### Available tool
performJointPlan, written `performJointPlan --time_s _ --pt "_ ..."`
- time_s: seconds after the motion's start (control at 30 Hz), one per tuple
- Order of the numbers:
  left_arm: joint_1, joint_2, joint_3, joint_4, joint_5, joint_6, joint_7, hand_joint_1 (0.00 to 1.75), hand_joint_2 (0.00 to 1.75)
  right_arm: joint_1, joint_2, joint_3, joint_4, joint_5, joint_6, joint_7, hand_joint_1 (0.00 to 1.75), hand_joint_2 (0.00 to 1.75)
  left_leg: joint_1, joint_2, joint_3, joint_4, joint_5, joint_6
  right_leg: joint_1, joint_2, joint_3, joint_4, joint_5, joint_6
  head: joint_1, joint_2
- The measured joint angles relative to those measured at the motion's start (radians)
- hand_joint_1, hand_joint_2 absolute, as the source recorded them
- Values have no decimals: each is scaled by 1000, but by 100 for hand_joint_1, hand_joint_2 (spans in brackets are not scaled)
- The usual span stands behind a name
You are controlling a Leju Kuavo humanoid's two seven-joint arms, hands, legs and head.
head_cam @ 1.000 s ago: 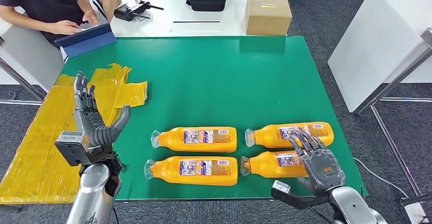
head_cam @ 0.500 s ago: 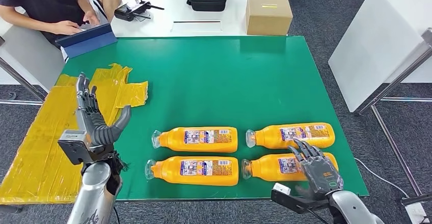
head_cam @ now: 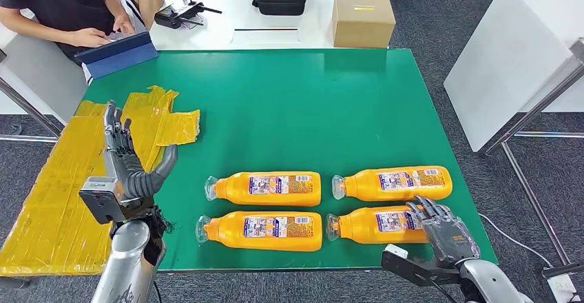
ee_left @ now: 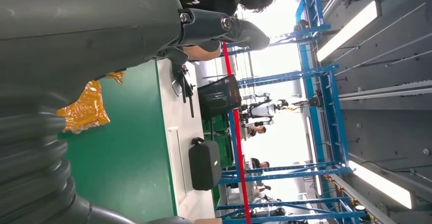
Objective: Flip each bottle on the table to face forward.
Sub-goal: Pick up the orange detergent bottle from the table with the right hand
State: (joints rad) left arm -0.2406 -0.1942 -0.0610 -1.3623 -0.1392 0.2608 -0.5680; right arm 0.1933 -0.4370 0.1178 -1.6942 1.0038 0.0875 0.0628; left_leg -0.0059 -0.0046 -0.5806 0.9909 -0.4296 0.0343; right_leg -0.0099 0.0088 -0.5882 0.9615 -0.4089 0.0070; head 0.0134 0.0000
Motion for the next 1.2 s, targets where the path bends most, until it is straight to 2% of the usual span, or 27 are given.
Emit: performJointPlan --time_s 0.7,1.2 --pt "13 0 0 -1 -2 0 14 0 175 -24 -19 -12 46 -27 22 -32 0 175 0 0 0 0 0 0 0 0 0 0 0 0 0 0" --pt "29 1 0 -18 0 7 22 0 175 -93 -59 17 109 -77 49 -54 0 175 0 0 0 0 0 0 0 0 0 0 0 0 0 0"
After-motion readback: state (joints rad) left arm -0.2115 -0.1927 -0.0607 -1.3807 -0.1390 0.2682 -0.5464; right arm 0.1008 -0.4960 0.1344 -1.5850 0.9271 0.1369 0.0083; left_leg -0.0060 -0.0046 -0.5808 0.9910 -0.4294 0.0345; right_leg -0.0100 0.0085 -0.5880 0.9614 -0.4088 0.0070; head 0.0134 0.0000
